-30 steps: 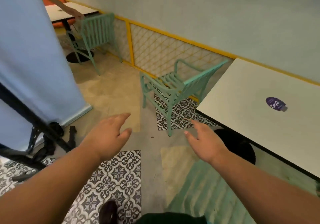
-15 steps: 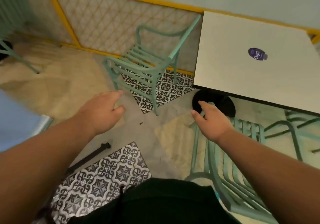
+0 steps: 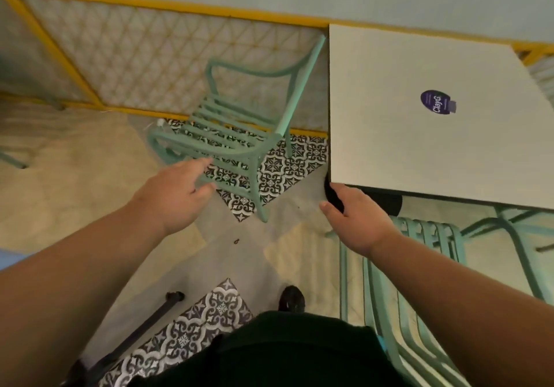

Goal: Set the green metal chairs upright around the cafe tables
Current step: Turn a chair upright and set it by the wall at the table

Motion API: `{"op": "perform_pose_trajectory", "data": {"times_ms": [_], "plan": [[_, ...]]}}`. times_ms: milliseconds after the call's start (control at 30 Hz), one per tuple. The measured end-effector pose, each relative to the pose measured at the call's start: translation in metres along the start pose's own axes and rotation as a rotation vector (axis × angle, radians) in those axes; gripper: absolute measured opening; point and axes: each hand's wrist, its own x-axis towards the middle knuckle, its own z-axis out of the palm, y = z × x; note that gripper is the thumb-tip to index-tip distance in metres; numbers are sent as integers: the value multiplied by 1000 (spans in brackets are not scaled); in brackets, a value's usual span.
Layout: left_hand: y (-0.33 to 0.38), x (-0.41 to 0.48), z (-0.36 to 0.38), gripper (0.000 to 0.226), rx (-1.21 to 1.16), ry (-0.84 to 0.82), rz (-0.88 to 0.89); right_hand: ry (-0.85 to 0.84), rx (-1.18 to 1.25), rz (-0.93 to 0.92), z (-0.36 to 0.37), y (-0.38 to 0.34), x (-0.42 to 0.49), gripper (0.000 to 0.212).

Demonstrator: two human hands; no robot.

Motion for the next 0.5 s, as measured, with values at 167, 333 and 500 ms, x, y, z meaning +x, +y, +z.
{"op": "perform_pose_trajectory", "data": {"times_ms": [167,333,500], "plan": [[13,53,-2,61,-44,30,-28,-34,-68,-22,-24,-1,66,61],[1,92,4,68,-64,-20,-53,-31,-42,-68,-29,-19,122,78],[-19,160,10,56,-33,18,-17,2,-69,-146,-23,-55,176,65]]}}
